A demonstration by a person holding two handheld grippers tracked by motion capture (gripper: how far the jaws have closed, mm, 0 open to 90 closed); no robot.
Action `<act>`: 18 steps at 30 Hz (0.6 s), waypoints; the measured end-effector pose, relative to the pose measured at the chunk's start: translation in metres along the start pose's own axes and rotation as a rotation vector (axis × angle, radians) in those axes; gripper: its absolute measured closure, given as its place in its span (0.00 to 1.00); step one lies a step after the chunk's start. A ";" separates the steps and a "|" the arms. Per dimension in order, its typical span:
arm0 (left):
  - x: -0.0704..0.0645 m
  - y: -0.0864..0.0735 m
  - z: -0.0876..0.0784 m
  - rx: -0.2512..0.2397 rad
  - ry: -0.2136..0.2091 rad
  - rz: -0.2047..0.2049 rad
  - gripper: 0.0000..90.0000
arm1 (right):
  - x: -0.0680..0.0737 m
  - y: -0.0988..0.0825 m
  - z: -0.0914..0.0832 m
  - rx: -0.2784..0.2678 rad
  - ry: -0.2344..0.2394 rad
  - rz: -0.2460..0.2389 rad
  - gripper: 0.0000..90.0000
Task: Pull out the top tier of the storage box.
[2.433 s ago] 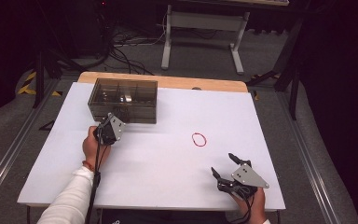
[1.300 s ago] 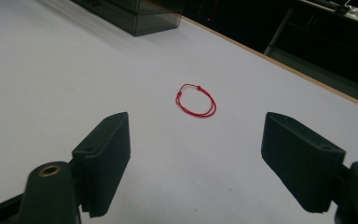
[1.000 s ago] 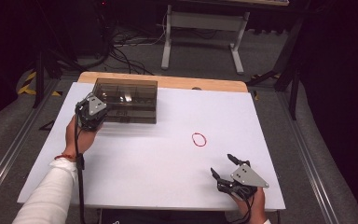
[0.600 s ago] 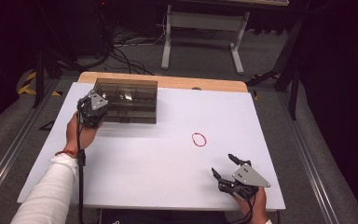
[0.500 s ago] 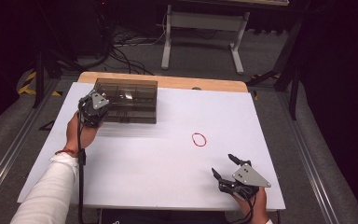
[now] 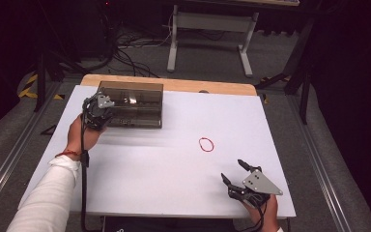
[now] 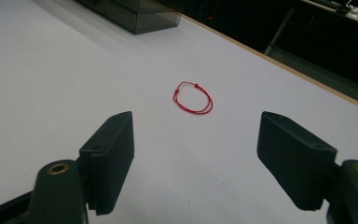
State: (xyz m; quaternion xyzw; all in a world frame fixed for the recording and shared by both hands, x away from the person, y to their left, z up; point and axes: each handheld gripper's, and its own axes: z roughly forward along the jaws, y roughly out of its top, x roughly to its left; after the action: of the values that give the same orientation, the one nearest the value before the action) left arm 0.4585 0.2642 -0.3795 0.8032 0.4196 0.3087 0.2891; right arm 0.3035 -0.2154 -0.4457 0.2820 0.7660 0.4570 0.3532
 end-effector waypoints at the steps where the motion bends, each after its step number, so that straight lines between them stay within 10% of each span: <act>1: 0.001 -0.001 0.001 0.012 -0.002 0.004 0.99 | 0.000 0.000 0.000 0.000 0.000 0.000 0.32; 18: 0.006 -0.011 0.008 0.000 -0.043 -0.083 0.98 | 0.002 0.002 -0.002 -0.010 0.000 -0.014 0.33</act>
State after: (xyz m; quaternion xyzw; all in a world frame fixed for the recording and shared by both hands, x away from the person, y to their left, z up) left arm 0.4613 0.2725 -0.3907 0.7914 0.4465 0.2792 0.3105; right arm 0.3004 -0.2140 -0.4436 0.2750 0.7658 0.4583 0.3576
